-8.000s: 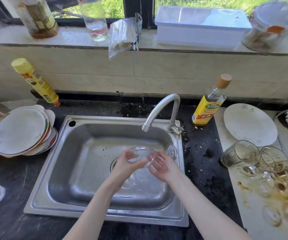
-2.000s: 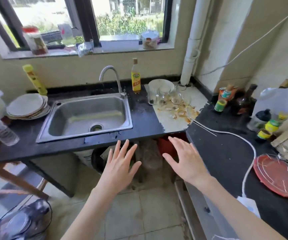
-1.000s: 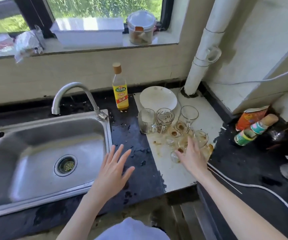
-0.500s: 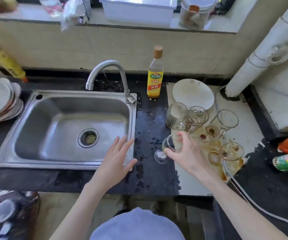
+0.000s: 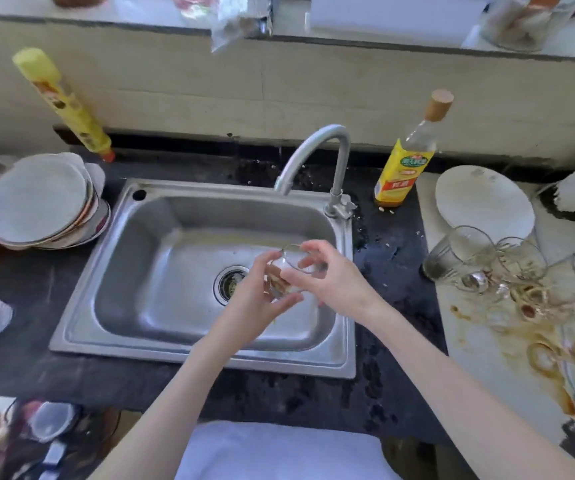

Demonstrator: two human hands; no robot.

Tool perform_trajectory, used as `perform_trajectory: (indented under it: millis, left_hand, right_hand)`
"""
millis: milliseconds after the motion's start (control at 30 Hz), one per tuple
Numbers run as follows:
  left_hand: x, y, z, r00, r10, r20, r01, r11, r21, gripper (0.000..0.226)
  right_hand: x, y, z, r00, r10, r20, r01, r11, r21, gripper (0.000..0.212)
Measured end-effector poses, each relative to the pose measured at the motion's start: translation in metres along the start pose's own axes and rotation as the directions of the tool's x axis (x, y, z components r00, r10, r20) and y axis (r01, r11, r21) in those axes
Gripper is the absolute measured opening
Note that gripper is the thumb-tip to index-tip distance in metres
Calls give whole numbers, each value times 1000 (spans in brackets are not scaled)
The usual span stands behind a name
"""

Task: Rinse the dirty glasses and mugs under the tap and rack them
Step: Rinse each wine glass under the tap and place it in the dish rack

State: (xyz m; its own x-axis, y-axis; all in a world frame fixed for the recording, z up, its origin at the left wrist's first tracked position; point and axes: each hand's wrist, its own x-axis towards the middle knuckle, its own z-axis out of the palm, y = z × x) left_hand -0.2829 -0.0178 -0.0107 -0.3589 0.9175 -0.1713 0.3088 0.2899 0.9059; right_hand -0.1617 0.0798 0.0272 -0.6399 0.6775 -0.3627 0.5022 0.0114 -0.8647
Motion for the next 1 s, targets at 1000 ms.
perform_trajectory:
  millis: [1000]
  left_hand:
    - [71, -46, -14, 981, -192, -5, 190, 974, -124, 59]
  right_hand:
    - [107, 73, -31, 963, -53, -265, -119, 798, -591, 49]
